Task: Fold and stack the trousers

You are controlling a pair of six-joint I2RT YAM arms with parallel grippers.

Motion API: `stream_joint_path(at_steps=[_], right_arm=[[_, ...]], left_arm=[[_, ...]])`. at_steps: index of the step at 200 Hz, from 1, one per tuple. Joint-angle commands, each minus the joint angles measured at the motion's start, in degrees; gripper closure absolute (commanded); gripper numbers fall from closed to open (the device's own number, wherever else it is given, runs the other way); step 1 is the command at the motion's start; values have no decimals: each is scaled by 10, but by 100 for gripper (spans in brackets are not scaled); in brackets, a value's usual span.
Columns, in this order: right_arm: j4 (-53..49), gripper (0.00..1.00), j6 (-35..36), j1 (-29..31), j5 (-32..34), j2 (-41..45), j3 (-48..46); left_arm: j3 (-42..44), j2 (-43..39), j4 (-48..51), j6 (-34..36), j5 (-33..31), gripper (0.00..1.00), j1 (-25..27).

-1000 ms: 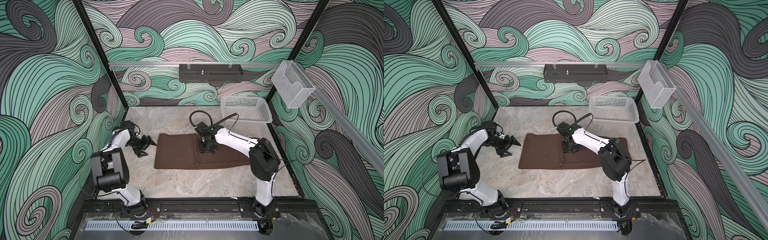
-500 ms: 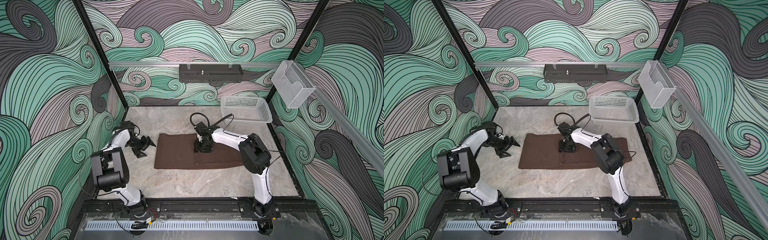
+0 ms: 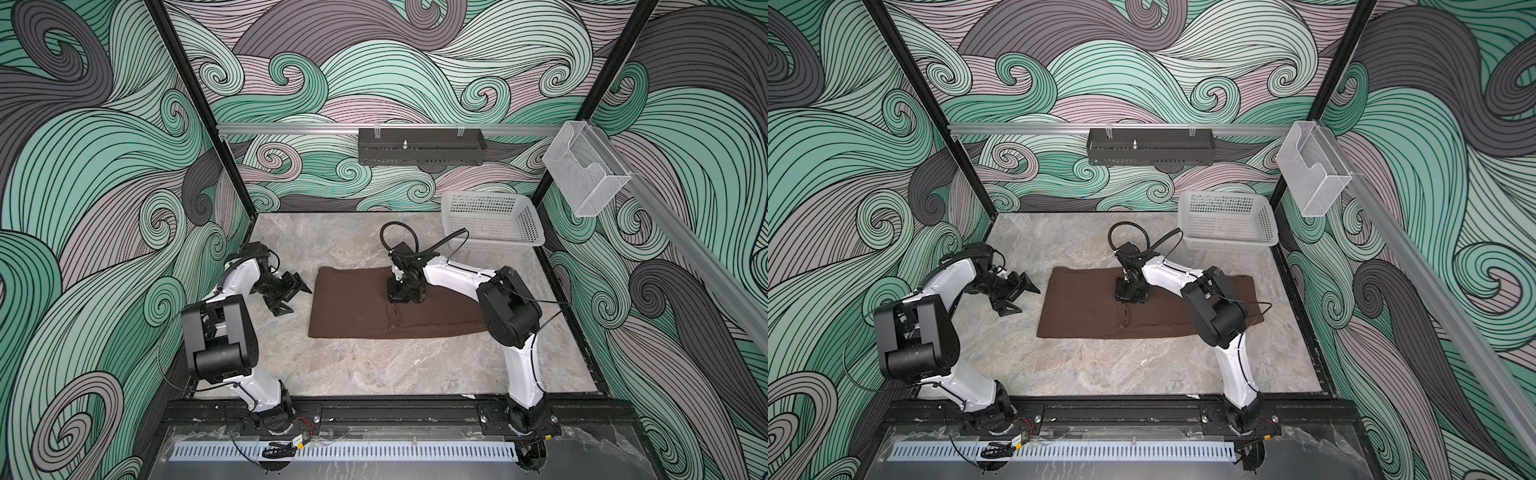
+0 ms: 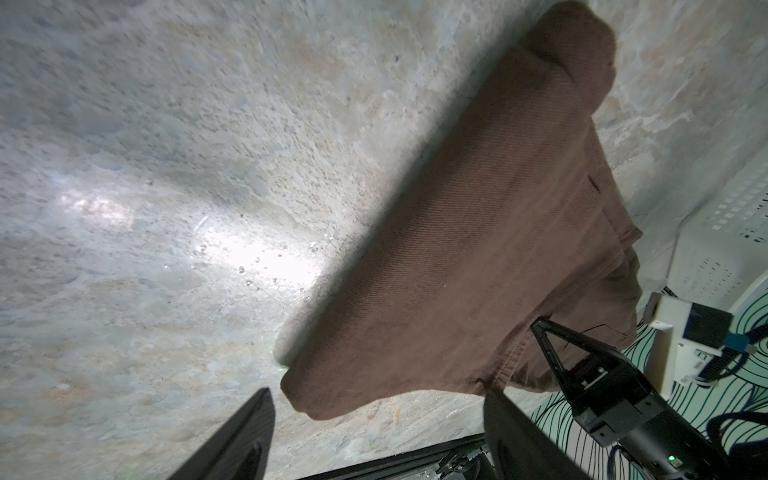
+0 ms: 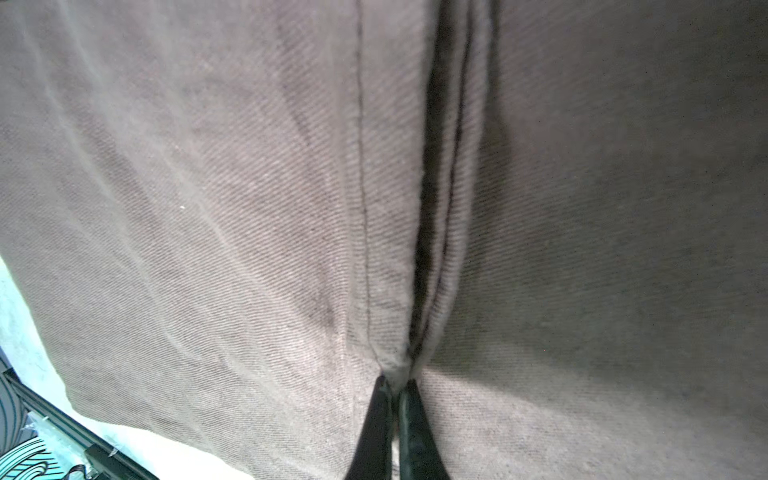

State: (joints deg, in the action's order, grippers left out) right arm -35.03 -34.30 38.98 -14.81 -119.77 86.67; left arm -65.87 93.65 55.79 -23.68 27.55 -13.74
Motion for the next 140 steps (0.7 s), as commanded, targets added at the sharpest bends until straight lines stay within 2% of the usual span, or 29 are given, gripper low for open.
stream_joint_path(at_steps=[1,72,140], right_arm=[[-12,100,-2,2,5,35,11],[-59,100,-5,0,84,150,-32],[-63,100,5,-47,122,165,-113]], left_arm=[[-20,-14,20,11,-6,18,0],[-26,-22,27,13,-10,18,0],[-29,-14,34,19,-11,18,0]])
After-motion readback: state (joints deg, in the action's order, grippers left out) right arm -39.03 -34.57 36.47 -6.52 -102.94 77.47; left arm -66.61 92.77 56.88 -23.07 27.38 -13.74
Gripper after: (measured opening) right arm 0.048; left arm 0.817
